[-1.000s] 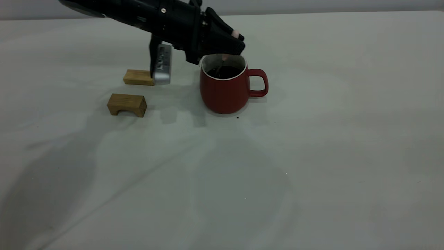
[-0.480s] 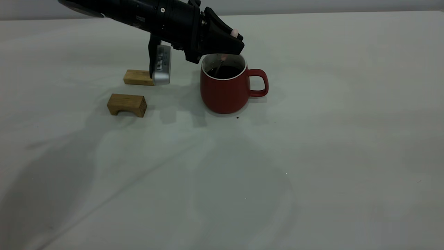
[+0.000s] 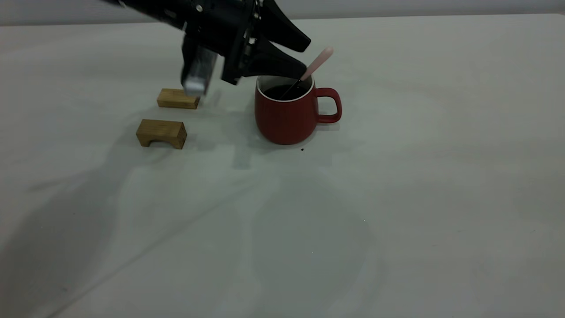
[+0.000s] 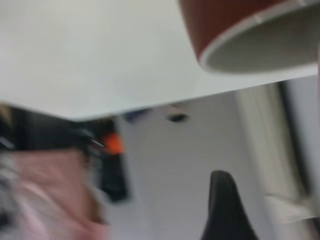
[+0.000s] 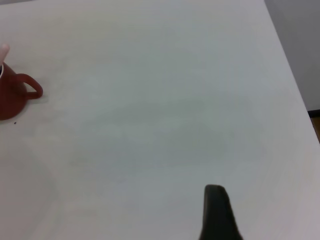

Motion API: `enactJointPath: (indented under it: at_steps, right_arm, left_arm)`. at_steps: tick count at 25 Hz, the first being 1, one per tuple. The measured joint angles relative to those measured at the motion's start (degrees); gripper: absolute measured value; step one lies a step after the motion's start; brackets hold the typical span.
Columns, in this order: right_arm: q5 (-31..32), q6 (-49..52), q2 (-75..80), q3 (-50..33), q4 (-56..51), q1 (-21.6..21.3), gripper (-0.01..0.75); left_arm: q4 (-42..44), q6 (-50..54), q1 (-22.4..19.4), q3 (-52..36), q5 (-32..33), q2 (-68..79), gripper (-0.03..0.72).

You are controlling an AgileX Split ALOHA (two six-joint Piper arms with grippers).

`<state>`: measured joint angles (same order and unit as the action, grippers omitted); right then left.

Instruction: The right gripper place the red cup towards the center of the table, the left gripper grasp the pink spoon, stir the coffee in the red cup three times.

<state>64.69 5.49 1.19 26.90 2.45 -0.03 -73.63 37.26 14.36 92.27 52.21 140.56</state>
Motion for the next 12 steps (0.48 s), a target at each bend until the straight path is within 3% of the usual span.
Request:
enactJointPath:
  at_steps: [7, 12]
  right_arm:
    - [0.0, 0.0, 0.0, 0.0, 0.0, 0.0, 0.541]
    - [0.0, 0.0, 0.0, 0.0, 0.0, 0.0, 0.541]
  left_arm:
    - [12.3, -6.5, 0.0, 0.0, 1.7, -8.6, 0.531]
    - [15.5, -6.6, 0.0, 0.0, 2.5, -16.7, 0.531]
